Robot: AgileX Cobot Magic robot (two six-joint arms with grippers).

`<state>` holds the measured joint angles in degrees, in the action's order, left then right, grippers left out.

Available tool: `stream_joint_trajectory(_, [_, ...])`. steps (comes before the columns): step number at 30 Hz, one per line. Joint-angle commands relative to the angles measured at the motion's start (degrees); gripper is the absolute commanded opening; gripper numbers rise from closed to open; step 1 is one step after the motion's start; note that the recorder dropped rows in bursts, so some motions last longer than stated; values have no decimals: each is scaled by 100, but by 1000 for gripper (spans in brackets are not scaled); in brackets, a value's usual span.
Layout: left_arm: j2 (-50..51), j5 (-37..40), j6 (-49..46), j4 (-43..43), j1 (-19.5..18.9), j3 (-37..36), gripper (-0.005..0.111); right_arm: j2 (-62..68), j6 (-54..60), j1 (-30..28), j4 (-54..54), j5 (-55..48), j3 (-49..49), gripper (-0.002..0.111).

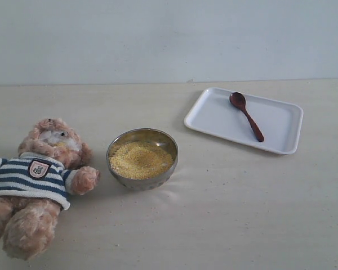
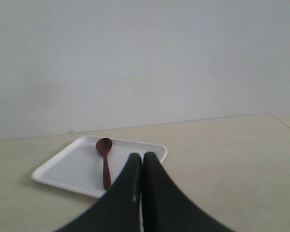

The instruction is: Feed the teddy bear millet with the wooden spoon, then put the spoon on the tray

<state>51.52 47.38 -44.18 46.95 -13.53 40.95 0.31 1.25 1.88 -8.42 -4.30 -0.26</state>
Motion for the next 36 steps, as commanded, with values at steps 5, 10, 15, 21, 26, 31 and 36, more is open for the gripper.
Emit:
stream_joint_trajectory(5, [-857, -231, 40, -33, 3, 22, 5, -31, 18, -14, -9, 107, 26, 0])
stream_joint_trajectory(10, [-2153, -557, 40, -10, 3, 22, 5, -31, 18, -14, -9, 107, 26, 0])
stream_joint_trajectory(15, [-3145, -1170, 63, -33, 3, -33, 5, -31, 18, -14, -9, 107, 26, 0])
stream_joint_trajectory(21, [-4075, -2396, -214, -200, 3, -631, 5, -31, 18, -14, -9, 107, 26, 0])
stream_joint_trajectory(26, [-4825, -2400, -150, 42, 136, -1548, 5, -31, 18, -14, -9, 107, 26, 0])
stream_joint_trajectory(31, [-5152, -2661, -150, 396, 272, -2577, 5, -31, 18, -14, -9, 107, 26, 0])
stream_joint_trajectory(36, [-5152, -2662, -188, 638, 272, -3078, 5, -31, 18, -14, -9, 104, 26, 0])
